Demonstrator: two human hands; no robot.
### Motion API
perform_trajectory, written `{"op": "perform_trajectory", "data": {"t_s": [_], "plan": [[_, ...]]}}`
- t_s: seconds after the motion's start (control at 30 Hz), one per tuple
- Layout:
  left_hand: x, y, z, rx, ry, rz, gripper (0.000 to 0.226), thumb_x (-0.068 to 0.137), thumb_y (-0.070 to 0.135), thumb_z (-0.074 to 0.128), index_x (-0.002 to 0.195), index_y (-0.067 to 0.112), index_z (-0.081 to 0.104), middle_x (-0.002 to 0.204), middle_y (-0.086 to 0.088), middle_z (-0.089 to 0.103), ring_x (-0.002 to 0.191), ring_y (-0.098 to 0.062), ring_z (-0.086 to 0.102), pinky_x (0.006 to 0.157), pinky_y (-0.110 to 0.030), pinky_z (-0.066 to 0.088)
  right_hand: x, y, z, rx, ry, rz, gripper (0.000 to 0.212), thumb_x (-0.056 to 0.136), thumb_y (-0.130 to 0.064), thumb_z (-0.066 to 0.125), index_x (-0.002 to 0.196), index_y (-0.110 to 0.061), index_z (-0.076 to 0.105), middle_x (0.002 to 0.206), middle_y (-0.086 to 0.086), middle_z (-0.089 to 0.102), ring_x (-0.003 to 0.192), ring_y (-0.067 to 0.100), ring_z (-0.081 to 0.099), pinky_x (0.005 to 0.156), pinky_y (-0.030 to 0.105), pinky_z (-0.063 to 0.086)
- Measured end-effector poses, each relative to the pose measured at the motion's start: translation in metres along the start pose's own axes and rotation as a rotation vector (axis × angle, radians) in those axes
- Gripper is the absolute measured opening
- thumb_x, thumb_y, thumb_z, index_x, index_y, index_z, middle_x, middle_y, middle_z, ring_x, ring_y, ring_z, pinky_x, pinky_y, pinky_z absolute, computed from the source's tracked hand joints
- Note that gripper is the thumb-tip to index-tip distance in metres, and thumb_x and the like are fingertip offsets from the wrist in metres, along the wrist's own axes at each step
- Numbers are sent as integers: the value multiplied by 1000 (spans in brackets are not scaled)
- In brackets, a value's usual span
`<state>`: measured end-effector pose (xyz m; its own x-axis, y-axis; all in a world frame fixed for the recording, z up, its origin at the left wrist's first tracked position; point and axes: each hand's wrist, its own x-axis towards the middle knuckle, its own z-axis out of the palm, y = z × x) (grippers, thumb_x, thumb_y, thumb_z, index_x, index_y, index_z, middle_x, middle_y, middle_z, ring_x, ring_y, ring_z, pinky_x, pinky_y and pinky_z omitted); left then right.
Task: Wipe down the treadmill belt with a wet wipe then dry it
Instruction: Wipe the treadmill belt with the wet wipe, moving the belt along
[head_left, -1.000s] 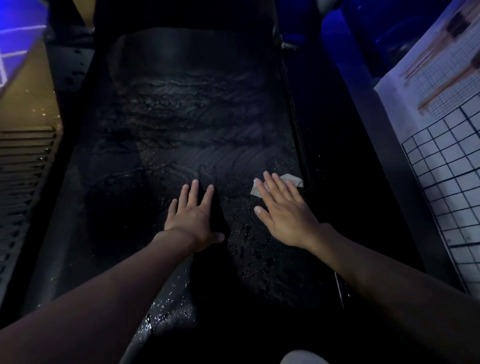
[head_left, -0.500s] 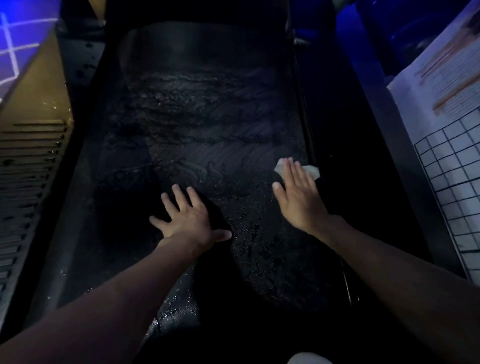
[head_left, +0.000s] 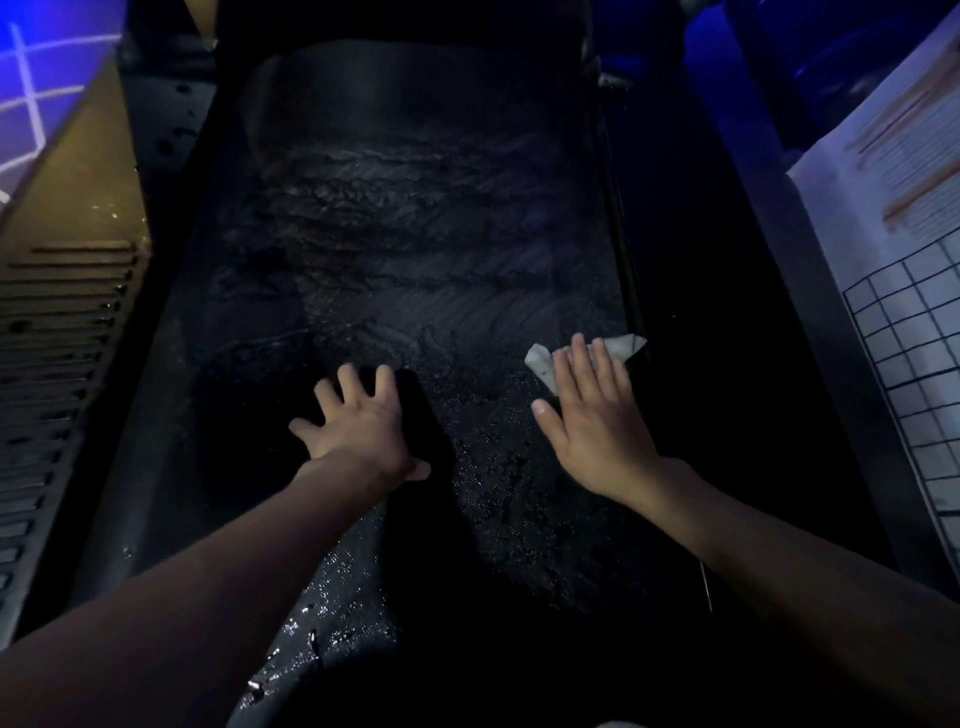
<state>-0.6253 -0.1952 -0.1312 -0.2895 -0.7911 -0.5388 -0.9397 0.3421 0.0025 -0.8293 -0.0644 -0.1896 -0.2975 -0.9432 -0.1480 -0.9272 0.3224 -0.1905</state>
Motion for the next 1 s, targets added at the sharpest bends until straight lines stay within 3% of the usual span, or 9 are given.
{"op": "perform_trajectory", "data": {"t_s": [0.17, 0.23, 0.37, 0.5, 0.63, 0.77, 0.83, 0.93, 1.0], "plan": [[4, -3, 1, -32, -54, -27, 135, 61, 53, 86, 152, 18, -8, 158, -20, -11, 146, -42, -8, 109, -67, 22, 14, 12, -6, -51, -31, -104, 71, 96, -61, -7, 157, -24, -1, 166, 13, -3, 154, 29, -7, 124, 42, -4], [4, -4, 1, -24, -48, -22, 136, 61, 55, 85, 152, 17, -8, 158, -20, -11, 146, -42, -7, 109, -66, 24, 17, 3, -5, -27, -26, -21, 82, 94, -64, -11, 158, -14, 1, 166, 13, -4, 153, 27, -10, 124, 42, -6], [2, -7, 1, 9, -23, -8, 136, 60, 62, 81, 153, 18, -8, 158, -19, -7, 146, -41, -3, 108, -63, 28, 5, -14, -1, -88, -121, -343, 78, 94, -66, -12, 157, -20, -4, 164, 9, -13, 152, 26, -16, 124, 43, -3], [2, -8, 2, 13, -24, 0, 135, 60, 63, 80, 153, 19, -7, 158, -18, -5, 146, -41, -1, 109, -62, 29, 26, -11, -12, -36, -89, -104, 85, 84, -68, -27, 156, -28, -7, 165, 14, -12, 151, 30, -16, 124, 47, -3], [0, -12, 1, -10, -5, 16, 134, 59, 65, 80, 154, 22, -5, 159, -14, -4, 147, -38, -1, 110, -59, 27, 15, -31, -4, -103, -169, -390, 70, 96, -64, -7, 156, -29, -10, 162, 10, -23, 149, 27, -24, 122, 43, -12], [2, -28, -3, -80, 18, 51, 127, 57, 60, 84, 153, 31, 6, 158, -6, 6, 144, -32, 11, 109, -54, 29, 36, -21, -9, -67, -71, -112, 85, 88, -65, -22, 157, -19, -5, 164, 8, -14, 152, 25, -15, 122, 39, -11], [3, -37, -3, -113, 57, 54, 125, 57, 54, 86, 152, 25, 11, 155, -4, 13, 140, -30, 19, 108, -50, 32, 29, -39, -4, -74, -109, -195, 82, 91, -64, -13, 157, -15, -5, 163, 11, -17, 151, 26, -19, 122, 40, -13], [3, -41, 0, -144, 64, 3, 125, 63, 50, 85, 152, 14, 6, 158, -16, -1, 145, -36, 9, 113, -48, 25, 24, -44, 0, -105, -132, -408, 75, 97, -62, -4, 156, -17, -10, 164, 8, -18, 151, 22, -21, 123, 41, -8], [2, -40, 0, -136, 8, -61, 122, 68, 51, 82, 153, 19, 0, 158, -24, -15, 146, -44, -4, 114, -55, 18, 40, -39, -6, -85, -100, -247, 74, 93, -61, -11, 153, -18, -15, 164, 8, -20, 149, 21, -23, 124, 41, -9]]}}
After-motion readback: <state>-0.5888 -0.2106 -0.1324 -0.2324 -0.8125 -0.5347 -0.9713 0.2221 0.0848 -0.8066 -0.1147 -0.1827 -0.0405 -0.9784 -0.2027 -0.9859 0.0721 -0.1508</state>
